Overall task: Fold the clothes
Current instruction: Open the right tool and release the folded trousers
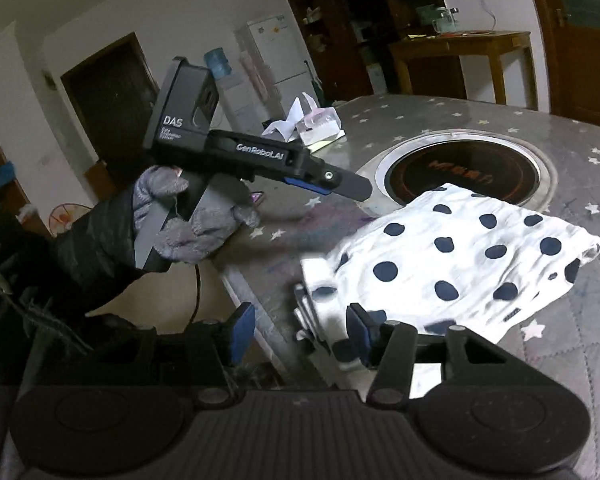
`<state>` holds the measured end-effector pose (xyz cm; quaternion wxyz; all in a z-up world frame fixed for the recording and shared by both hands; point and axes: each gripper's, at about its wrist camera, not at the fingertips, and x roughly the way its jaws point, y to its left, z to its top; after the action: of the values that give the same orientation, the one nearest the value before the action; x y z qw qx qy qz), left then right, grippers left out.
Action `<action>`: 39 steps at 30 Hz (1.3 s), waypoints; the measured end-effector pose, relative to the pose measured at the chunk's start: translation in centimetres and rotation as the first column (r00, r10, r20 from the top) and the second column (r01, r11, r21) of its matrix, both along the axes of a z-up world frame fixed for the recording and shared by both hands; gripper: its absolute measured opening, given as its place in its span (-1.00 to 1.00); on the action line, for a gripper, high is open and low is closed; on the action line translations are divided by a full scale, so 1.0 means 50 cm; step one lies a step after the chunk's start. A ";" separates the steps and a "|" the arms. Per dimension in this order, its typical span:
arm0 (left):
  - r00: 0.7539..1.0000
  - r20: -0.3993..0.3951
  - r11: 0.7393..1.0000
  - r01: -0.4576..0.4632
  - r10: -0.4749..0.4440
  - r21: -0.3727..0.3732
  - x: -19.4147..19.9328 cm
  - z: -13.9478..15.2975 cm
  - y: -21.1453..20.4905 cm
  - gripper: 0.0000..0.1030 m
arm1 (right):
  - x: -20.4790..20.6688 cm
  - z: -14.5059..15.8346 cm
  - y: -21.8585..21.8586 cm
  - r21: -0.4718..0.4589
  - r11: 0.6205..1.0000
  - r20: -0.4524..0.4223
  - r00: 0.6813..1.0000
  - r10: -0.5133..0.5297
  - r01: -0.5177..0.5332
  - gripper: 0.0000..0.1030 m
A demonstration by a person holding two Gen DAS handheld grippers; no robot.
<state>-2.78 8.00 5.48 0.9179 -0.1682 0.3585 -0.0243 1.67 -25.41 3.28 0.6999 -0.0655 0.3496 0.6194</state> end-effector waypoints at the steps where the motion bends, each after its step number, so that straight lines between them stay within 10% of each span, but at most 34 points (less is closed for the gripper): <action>1: 1.000 0.000 1.000 0.003 -0.003 0.003 0.001 0.001 -0.003 0.99 | -0.003 0.003 0.000 -0.002 1.000 0.007 1.000 -0.007 0.007 0.02; 11: 0.998 -0.025 0.994 0.053 -0.051 0.093 0.004 -0.017 -0.062 1.00 | 0.059 -0.031 -0.019 -0.026 0.971 -0.023 0.971 -0.237 0.237 0.12; 22: 0.991 -0.093 0.977 0.115 -0.100 0.181 -0.014 -0.060 -0.099 0.99 | 0.059 -0.053 -0.022 -0.088 0.962 0.034 0.966 -0.256 0.258 0.12; 39: 0.987 0.013 0.968 0.152 -0.158 0.197 0.013 -0.019 -0.142 1.00 | 0.224 -0.041 0.068 -0.025 0.902 0.152 0.894 -0.422 0.431 0.24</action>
<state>-2.13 0.90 4.53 0.9303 -0.0482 0.3581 -0.0631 12.89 -22.01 1.23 0.8397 -0.0515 0.3221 0.4342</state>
